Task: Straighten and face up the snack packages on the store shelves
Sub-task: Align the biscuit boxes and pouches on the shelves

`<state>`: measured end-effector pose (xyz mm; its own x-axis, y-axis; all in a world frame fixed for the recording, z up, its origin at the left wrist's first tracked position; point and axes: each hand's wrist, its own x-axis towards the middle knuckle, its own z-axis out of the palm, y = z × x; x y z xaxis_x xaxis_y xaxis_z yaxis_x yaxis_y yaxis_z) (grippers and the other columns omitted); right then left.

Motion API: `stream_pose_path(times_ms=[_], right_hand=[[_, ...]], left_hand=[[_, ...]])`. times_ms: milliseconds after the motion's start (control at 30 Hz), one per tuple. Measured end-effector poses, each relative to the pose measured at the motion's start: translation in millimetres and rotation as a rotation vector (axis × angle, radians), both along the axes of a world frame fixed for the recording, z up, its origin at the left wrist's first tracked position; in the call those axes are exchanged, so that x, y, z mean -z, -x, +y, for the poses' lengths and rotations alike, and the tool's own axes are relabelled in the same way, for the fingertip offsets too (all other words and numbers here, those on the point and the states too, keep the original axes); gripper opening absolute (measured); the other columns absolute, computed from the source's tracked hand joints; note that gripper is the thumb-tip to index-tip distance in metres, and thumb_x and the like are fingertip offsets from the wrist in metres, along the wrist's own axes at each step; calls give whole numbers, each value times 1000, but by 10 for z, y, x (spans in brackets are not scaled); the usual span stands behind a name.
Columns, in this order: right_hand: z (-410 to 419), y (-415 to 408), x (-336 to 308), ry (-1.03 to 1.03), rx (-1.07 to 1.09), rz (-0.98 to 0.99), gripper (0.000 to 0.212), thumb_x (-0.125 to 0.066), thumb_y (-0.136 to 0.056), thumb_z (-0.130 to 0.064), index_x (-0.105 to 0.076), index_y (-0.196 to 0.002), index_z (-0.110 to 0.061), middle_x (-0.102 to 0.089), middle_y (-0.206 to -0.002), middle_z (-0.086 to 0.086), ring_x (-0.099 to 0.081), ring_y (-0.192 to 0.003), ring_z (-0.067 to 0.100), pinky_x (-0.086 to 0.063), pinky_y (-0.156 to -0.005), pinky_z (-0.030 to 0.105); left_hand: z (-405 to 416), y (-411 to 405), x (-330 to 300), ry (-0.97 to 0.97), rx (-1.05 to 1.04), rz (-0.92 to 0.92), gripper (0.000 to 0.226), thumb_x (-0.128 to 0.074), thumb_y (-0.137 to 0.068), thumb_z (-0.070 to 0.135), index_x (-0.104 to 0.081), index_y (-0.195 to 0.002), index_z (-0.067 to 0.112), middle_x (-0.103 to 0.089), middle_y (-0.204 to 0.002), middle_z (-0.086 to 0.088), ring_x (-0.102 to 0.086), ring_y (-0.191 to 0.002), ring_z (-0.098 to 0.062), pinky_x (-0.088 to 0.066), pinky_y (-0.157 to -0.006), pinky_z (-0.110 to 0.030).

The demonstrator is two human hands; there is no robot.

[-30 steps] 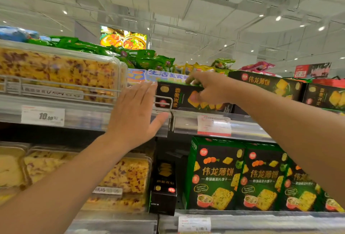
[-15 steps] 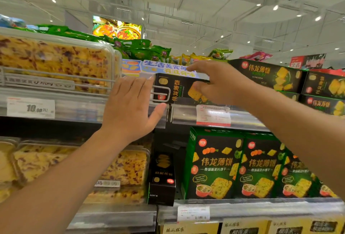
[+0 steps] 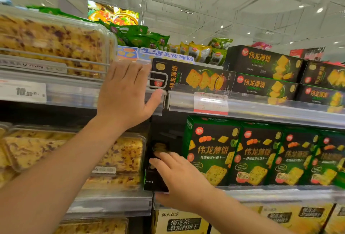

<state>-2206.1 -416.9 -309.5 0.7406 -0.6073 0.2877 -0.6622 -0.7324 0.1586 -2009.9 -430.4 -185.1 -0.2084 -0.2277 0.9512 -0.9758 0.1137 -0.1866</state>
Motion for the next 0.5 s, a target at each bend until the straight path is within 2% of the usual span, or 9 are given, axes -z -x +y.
stream_pose_path(times_ms=[67,133,200,267,433,500], right_hand=[[-93,-16,141,-46,64,9,91,-69,-83,-40,-11,-152,-23,-29,-151,3,-31,-134,24,-31,-112,38],[-160,-32,243,-35,107,-7,93,-69,-84,-30,-6,-151,-24,-32,-146,3,-34,-130,25,-35,-109,38],[-194,-38,317,-19,121,-44,86,-67,-85,-20,-9,-149,-24,-33,-144,2,-34,-130,25,-37,-108,38],[-208,-31,355,-20,115,-85,76,-65,-86,-19,-17,-146,-24,-33,-143,0,-32,-131,22,-37,-107,36],[-67,41,244,61,11,-154,70,-70,-79,-31,-36,-140,-23,-46,-139,-3,-40,-128,17,-36,-106,27],[49,76,62,37,11,-246,74,-71,-76,-37,-34,-140,-29,-47,-137,-10,-41,-126,9,-32,-104,22]], left_hand=[[0,-5,7,-7,4,3,58,-39,-94,52,-54,-119,2,-56,-113,-17,-49,-106,-37,-35,-94,-47],[3,-8,8,-14,1,8,58,-38,-94,52,-54,-119,2,-56,-113,-17,-49,-107,-38,-35,-95,-47],[9,-7,1,-19,-3,3,58,-38,-94,52,-54,-120,3,-56,-113,-16,-49,-107,-38,-35,-96,-47],[16,-7,-3,-22,0,-4,58,-38,-94,52,-54,-120,2,-57,-113,-16,-49,-107,-38,-35,-97,-47],[14,-19,18,-53,11,5,63,-37,-95,52,-49,-129,1,-55,-120,-17,-47,-114,-38,-33,-103,-47],[27,-14,25,-70,15,21,67,-40,-94,51,-44,-134,-2,-52,-127,-20,-44,-121,-39,-30,-108,-50]])
